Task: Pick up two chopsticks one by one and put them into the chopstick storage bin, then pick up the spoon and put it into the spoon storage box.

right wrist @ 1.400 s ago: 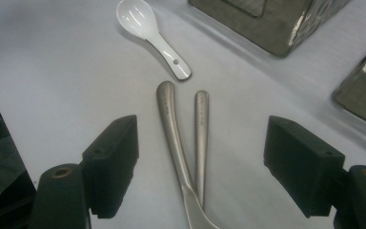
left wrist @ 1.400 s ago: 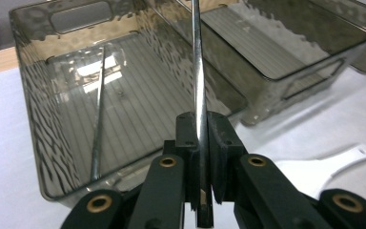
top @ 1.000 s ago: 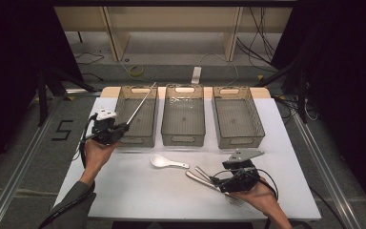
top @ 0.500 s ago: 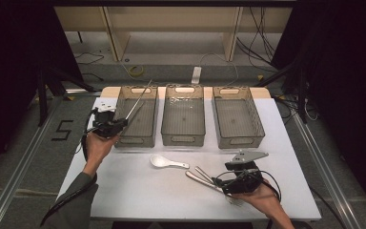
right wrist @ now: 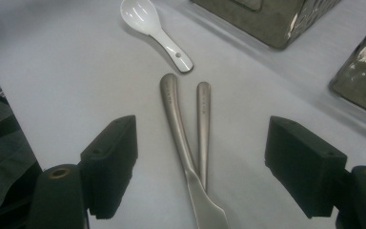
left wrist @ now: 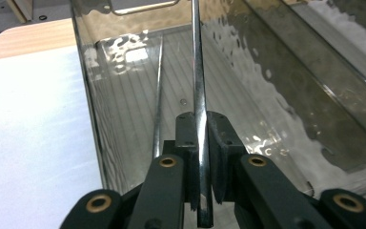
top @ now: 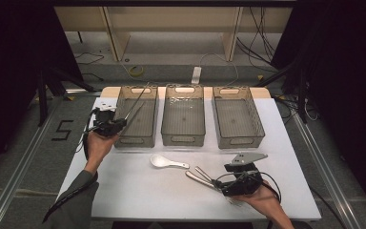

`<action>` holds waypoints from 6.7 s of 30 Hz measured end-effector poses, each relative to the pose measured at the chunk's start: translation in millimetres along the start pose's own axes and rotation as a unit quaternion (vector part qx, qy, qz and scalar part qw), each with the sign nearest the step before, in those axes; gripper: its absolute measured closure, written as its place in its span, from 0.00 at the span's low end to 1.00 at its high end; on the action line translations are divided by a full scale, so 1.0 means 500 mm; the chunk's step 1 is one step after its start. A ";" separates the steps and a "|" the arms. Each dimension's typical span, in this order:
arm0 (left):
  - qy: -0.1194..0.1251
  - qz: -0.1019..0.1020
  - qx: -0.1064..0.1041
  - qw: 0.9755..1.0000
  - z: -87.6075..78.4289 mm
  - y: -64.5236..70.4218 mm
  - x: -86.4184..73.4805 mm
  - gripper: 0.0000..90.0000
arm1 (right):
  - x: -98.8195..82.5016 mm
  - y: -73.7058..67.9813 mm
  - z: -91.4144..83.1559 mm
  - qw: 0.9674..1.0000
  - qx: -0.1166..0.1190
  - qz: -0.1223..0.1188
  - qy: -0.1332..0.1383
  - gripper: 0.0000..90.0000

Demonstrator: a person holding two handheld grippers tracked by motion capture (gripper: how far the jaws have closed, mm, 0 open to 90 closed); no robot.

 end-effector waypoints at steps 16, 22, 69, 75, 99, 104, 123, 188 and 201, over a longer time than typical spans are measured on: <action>-0.004 0.006 -0.051 0.999 -0.019 0.033 0.017 0.49 | -0.003 0.002 -0.009 1.000 0.000 0.003 0.004 0.31; 0.017 0.033 -0.080 0.996 -0.045 0.065 0.028 0.39 | -0.005 0.005 -0.013 1.000 -0.003 0.004 0.009 0.31; -0.051 0.176 -0.202 0.962 -0.066 0.251 -0.011 0.18 | -0.015 0.012 -0.010 1.000 -0.004 0.004 0.009 0.30; -0.062 0.193 -0.201 0.958 -0.058 0.263 -0.022 0.18 | -0.014 0.011 -0.009 1.000 -0.004 0.003 0.007 0.30; -0.115 0.257 -0.197 0.939 -0.012 0.305 -0.064 0.19 | -0.014 0.007 -0.004 1.000 0.001 -0.003 0.000 0.30; -0.125 0.276 -0.199 0.932 -0.003 0.315 -0.070 0.25 | -0.014 0.007 -0.002 1.000 0.000 -0.002 -0.002 0.30; -0.174 0.324 -0.194 0.909 0.041 0.338 -0.093 0.47 | -0.017 0.003 0.000 1.000 0.000 -0.004 -0.007 0.30; -0.145 0.234 -0.228 0.934 -0.016 0.283 -0.022 0.82 | -0.018 0.006 -0.007 1.000 -0.001 -0.001 -0.006 0.30; -0.092 0.183 -0.233 0.951 -0.044 0.265 0.061 0.82 | -0.017 0.009 -0.005 1.000 -0.001 0.004 -0.005 0.30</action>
Point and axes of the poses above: each handheld gripper's, and its own axes: z roughly forward along the jaws, x roughly out of its top, y roughly to its right, the point moved 3 cm from there along z, roughly forward along the jaws, and after that the axes turned 5 degrees about x, right-handed, at the moved point
